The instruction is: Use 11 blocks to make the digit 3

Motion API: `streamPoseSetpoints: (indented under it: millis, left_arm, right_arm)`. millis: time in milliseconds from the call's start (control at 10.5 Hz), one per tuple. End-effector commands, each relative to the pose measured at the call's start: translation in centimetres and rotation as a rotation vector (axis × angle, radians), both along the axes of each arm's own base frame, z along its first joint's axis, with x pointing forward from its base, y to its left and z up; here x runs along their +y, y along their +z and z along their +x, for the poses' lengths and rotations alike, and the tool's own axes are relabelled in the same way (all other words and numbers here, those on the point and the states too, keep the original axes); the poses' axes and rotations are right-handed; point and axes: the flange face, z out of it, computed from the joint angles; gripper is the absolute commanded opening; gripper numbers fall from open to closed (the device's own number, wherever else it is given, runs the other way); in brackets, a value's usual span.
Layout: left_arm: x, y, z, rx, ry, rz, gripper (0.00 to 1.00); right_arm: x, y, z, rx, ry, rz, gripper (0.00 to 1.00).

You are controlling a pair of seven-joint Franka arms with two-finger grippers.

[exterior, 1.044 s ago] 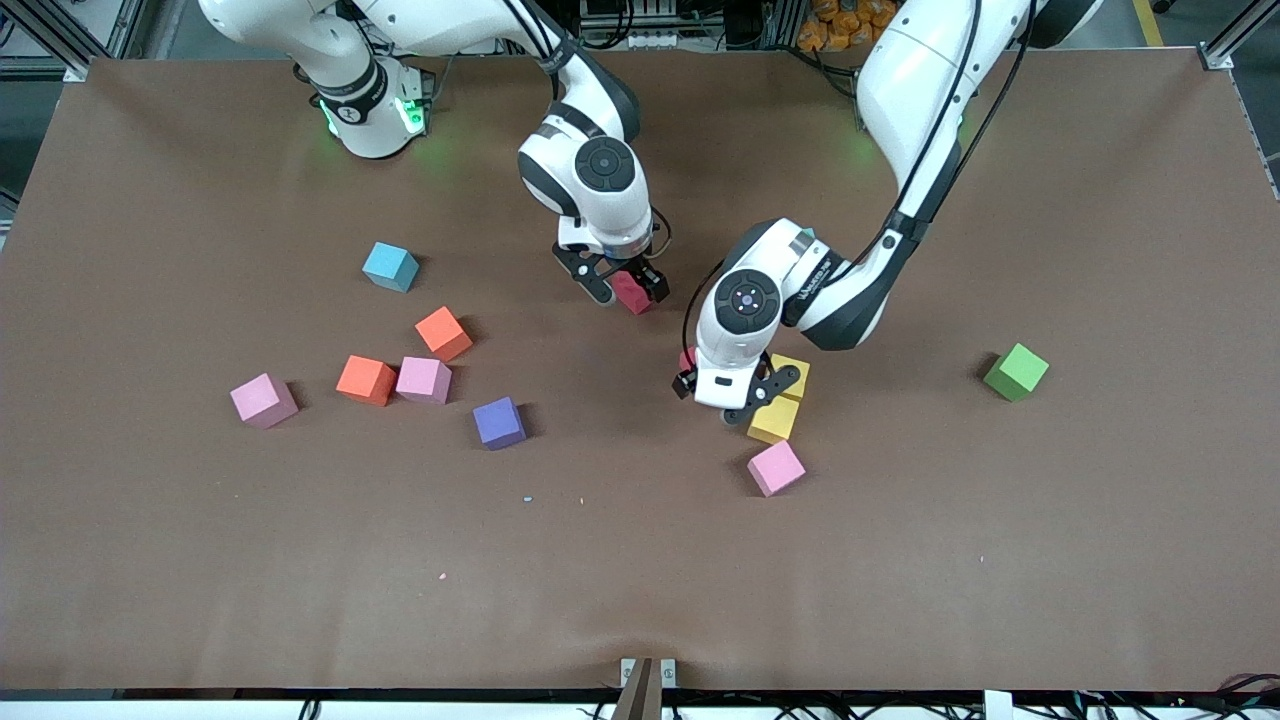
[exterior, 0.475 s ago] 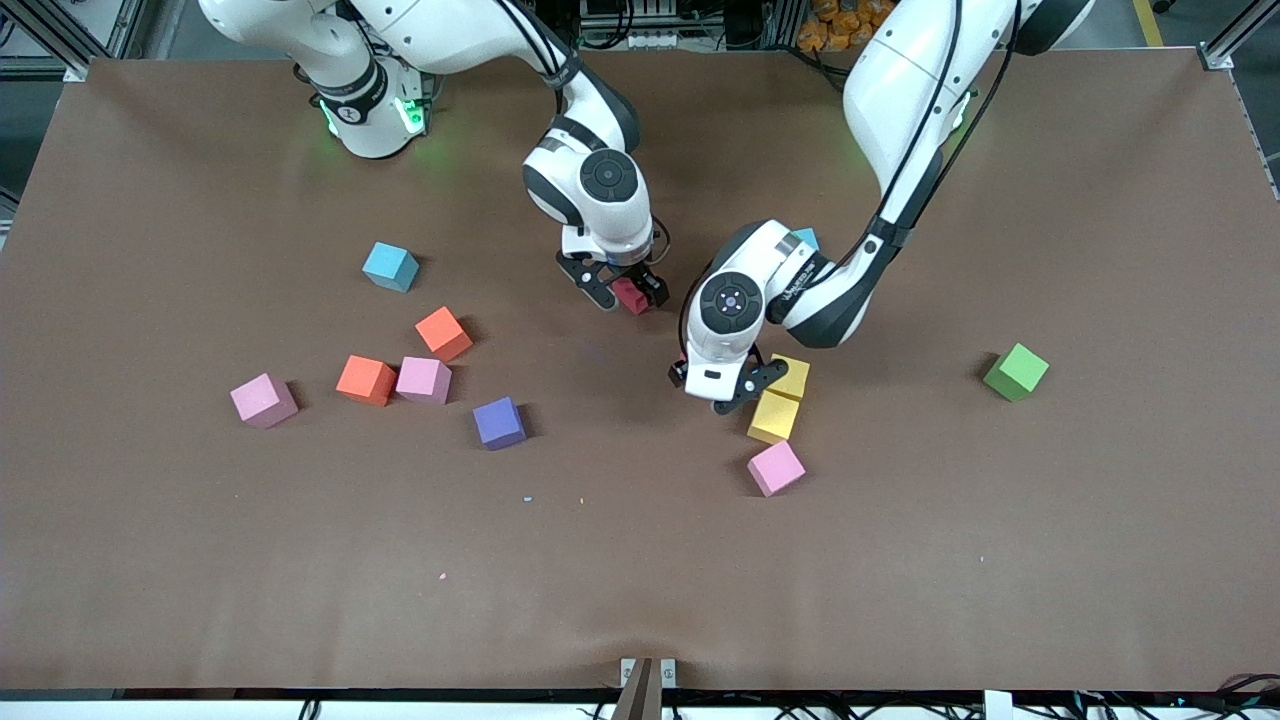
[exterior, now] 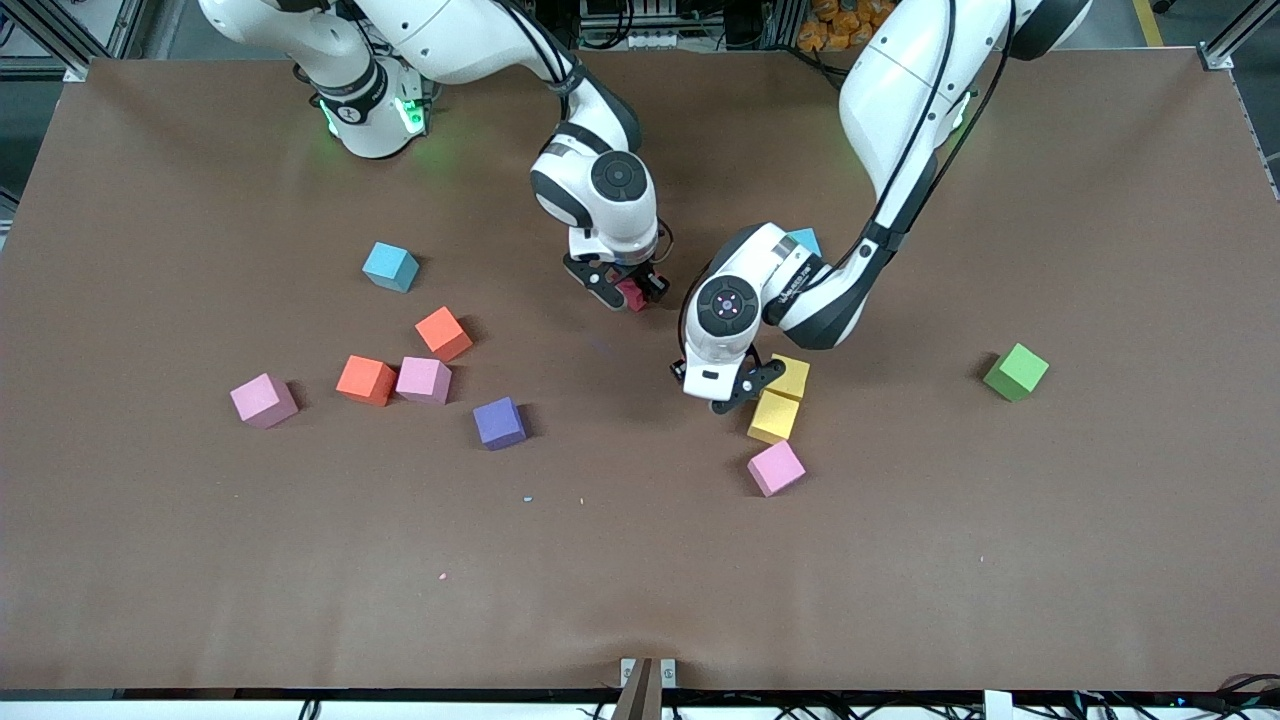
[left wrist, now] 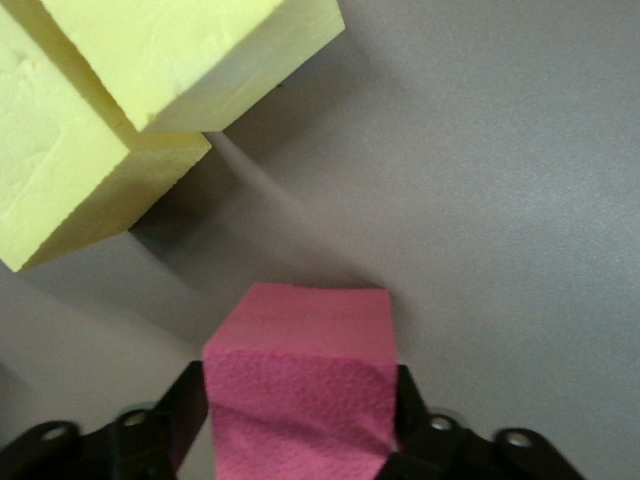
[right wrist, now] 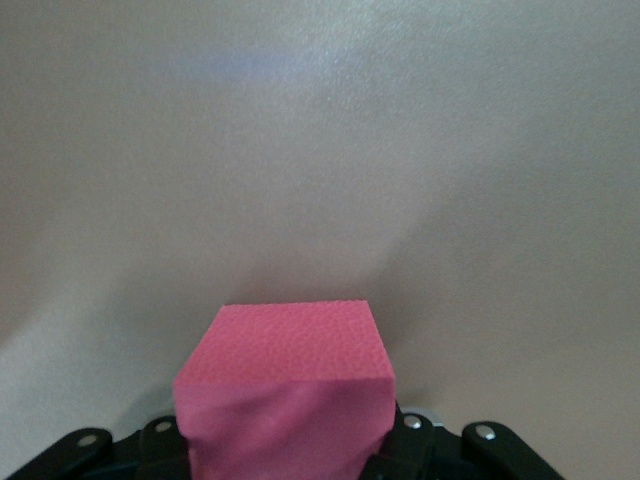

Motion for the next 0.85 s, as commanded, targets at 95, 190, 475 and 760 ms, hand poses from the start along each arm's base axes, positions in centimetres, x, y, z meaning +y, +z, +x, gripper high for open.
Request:
streamPoseSetpoints:
  millis: [95, 190, 475, 760]
  left_arm:
    - [0.2, 0.1, 0.4, -0.004, 0.011, -0.004, 0.14]
    - [0.3, 0.1, 0.5, -0.003, 0.014, -0.005, 0.13]
    - [0.7, 0.4, 1.3, -0.010, 0.039, -0.011, 0.13]
    - [1.0, 0.4, 1.7, -0.012, 0.045, -0.010, 0.13]
  right_arm:
    - [-0.3, 1.8, -1.0, 0.035, 0.304, -0.062, 0.00]
    - [-0.5, 2.5, -1.4, 0.062, 0.436, -0.081, 0.00]
    - [-1.0, 2.8, -0.9, 0.064, 0.744, -0.071, 0.00]
    - [-1.1, 2.9, -0.4, 0.055, 0.833, -0.055, 0.00]
